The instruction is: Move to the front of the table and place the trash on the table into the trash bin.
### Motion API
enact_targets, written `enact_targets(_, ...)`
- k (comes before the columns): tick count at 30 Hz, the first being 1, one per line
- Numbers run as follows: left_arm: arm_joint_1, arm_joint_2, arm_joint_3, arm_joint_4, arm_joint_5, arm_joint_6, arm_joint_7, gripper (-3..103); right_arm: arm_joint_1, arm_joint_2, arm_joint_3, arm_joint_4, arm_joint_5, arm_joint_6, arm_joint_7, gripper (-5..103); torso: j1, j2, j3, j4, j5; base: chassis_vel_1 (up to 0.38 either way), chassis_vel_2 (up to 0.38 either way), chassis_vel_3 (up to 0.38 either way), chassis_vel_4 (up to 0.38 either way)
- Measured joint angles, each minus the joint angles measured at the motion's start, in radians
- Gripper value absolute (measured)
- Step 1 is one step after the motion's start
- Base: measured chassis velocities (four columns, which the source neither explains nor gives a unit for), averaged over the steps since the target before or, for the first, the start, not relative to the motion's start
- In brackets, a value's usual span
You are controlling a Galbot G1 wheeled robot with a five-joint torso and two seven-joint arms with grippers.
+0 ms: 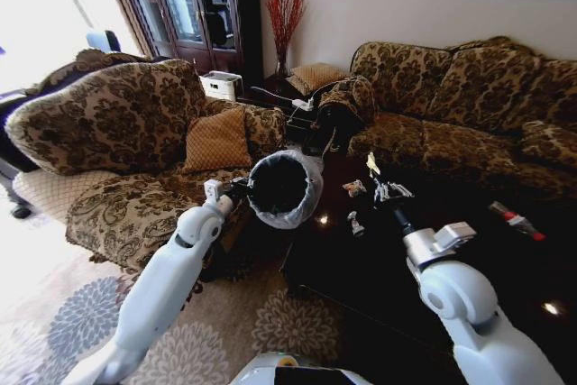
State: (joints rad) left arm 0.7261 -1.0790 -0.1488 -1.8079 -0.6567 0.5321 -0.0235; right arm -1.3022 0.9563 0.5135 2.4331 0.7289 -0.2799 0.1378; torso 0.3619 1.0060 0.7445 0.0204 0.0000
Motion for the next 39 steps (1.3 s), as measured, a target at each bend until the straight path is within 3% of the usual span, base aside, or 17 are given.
enact_targets(5,-0.068,-0.001,0.071,0.024,-0.032,0.033,-0.019,2,-0.008,-0.025,-0.065,0.039,0.059,-0.041,-0.01,0,0.0,0.0,0.0,-0.0003,0.0003,0.0,0.0,0.0,0.0)
enact_targets(8,-0.101,-0.015,0.106,0.032,-0.038,0.042,-0.028,2,0.025,-0.06,-0.19,0.016,0.043,-0.059,-0.012,0,0.0,0.0,0.0,0.0,0.0002,0.0,0.0,0.0,0.0)
enact_targets(14,-0.095,-0.025,0.115,0.012,-0.038,0.047,-0.034,2,0.116,-0.039,-0.288,-0.06,-0.015,-0.06,0.007,0,0.0,0.0,0.0,0.0001,0.0002,0.0,0.0,0.0,0.0)
enact_targets(26,-0.076,-0.012,0.096,-0.018,-0.037,0.047,-0.032,2,0.272,-0.011,-0.39,-0.167,-0.035,-0.084,0.069,-2,0.0,0.0,0.0,0.0001,-0.0001,0.0,0.0,0.0,0.0)
enact_targets(29,-0.074,-0.012,0.095,-0.019,-0.039,0.047,-0.031,2,0.297,0.001,-0.416,-0.198,-0.044,-0.086,0.081,14,0.0,0.0,0.0,0.0001,-0.0001,0.0,0.0,0.0,0.0)
enact_targets(31,-0.074,-0.013,0.094,-0.019,-0.039,0.047,-0.031,2,0.3,0.003,-0.418,-0.201,-0.045,-0.086,0.082,14,0.0,0.0,0.0,0.0001,-0.0001,0.0,0.0,0.0,0.0)
enact_targets(35,-0.073,-0.02,0.09,-0.01,-0.039,0.047,-0.029,2,0.326,0.014,-0.427,-0.227,-0.052,-0.084,0.088,37,0.0,0.0,0.0,0.0,-0.0001,0.0,0.0,0.0,0.0)
enact_targets(39,-0.074,-0.025,0.087,-0.001,-0.036,0.045,-0.027,2,0.339,0.022,-0.427,-0.239,-0.056,-0.078,0.088,47,0.0,0.0,0.0,0.0001,-0.0001,0.0,0.0,0.0,0.0)
